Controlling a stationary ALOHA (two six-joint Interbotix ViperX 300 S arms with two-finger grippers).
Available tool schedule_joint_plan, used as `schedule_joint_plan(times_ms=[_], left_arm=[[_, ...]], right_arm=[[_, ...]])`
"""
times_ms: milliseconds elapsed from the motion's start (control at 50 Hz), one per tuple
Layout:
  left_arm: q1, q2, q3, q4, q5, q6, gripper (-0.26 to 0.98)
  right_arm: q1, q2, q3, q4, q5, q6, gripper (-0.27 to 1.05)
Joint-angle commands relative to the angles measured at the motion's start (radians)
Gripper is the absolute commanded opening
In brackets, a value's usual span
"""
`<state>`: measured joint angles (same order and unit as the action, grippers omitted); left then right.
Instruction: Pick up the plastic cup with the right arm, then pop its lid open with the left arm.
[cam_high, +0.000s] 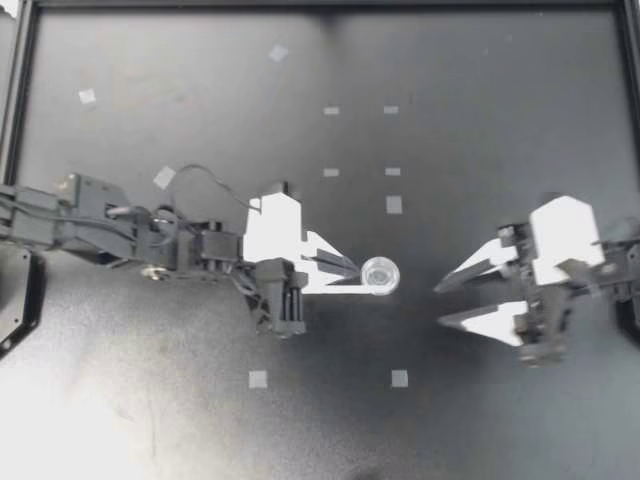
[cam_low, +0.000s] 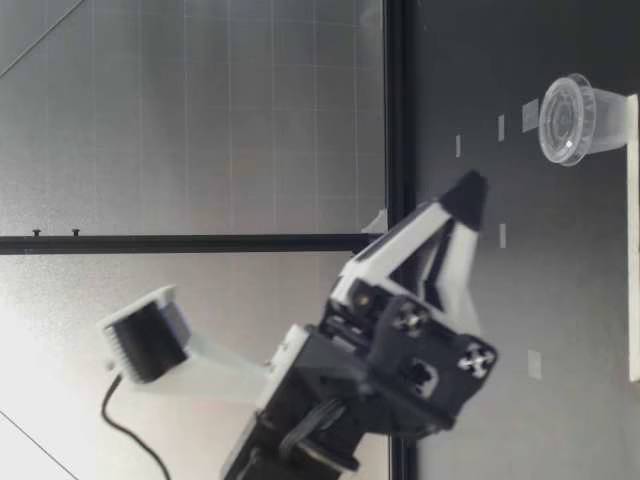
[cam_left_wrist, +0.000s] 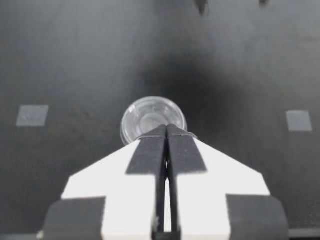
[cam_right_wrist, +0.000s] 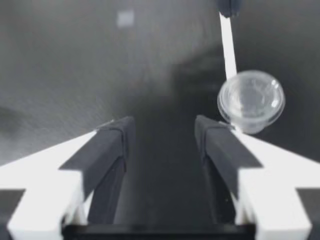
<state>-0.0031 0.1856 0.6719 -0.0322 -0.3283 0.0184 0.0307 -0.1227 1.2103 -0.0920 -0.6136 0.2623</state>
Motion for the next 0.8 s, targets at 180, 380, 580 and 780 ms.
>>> schedule_joint_plan(times_ms=[180,380,580,780], left_arm=[[0.011,0.029,-0.028,0.002,-0.008,0.003,0.0],[0.011,0.049,-0.043,0.003,-0.006,0.003,0.0],[0.011,0.067,-0.06,0.003,-0.006,0.005,0.0],[0.012,0.092,-0.084,0.008,-0.006,0.005,0.0]], right_arm=[[-0.038,0.158,-0.097,0.017,0.003,-0.005,0.63],[-0.084,0.166,-0.092,0.055,0.021,-0.006,0.65],[-0.092,0.206,-0.106,0.055,0.025,-0.023,0.65],[-0.094,0.238,-0.117,0.055,0.025,-0.025,0.65]])
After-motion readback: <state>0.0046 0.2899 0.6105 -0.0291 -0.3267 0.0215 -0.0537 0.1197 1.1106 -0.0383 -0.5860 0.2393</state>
